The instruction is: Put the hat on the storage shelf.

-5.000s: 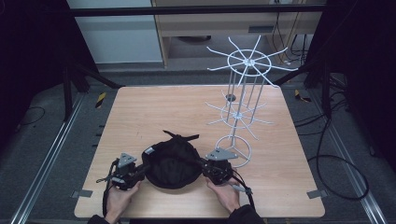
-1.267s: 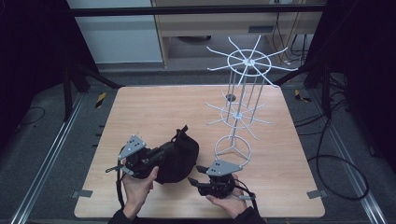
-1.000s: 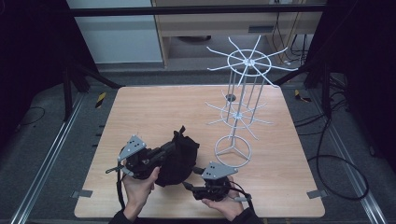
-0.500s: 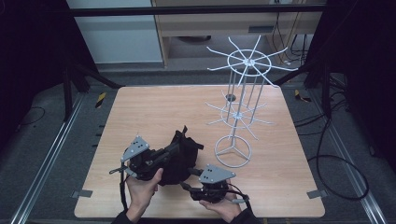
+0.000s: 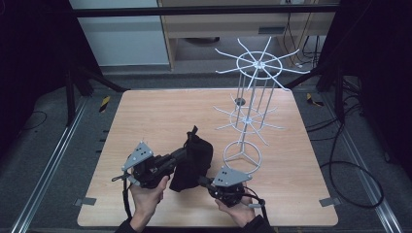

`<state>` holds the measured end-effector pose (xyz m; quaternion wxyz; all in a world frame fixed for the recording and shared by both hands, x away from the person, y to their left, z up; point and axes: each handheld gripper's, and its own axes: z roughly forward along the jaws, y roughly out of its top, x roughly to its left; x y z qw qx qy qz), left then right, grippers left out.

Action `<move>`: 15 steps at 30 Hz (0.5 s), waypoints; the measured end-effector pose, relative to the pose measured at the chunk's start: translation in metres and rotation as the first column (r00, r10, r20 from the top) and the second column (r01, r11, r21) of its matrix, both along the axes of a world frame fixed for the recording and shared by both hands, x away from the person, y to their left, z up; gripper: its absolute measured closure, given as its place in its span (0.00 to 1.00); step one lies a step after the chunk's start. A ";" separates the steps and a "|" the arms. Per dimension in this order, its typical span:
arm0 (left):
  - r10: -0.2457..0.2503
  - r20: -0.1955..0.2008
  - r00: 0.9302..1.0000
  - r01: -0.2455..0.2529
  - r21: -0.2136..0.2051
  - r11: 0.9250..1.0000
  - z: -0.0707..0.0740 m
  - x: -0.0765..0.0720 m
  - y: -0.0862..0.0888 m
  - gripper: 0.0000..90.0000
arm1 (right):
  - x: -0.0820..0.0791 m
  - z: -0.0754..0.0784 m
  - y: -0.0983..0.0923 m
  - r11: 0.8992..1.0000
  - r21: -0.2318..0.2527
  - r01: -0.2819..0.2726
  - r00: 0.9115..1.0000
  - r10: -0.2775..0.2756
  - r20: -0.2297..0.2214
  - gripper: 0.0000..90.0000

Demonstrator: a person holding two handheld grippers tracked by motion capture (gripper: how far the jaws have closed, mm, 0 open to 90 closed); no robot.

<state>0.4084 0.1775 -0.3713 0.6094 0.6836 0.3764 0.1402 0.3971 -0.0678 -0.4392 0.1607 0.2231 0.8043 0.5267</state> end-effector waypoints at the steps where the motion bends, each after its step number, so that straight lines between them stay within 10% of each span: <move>1: 0.007 0.003 1.000 -0.007 0.009 1.000 0.000 0.000 0.002 0.93 | 0.001 0.003 -0.003 1.000 -0.006 0.011 1.000 -0.011 0.005 1.00; 15: 0.081 -0.037 0.996 -0.075 0.138 0.988 -0.038 -0.010 0.044 0.93 | 0.007 0.012 0.019 0.989 -0.143 -0.027 1.000 0.029 0.006 1.00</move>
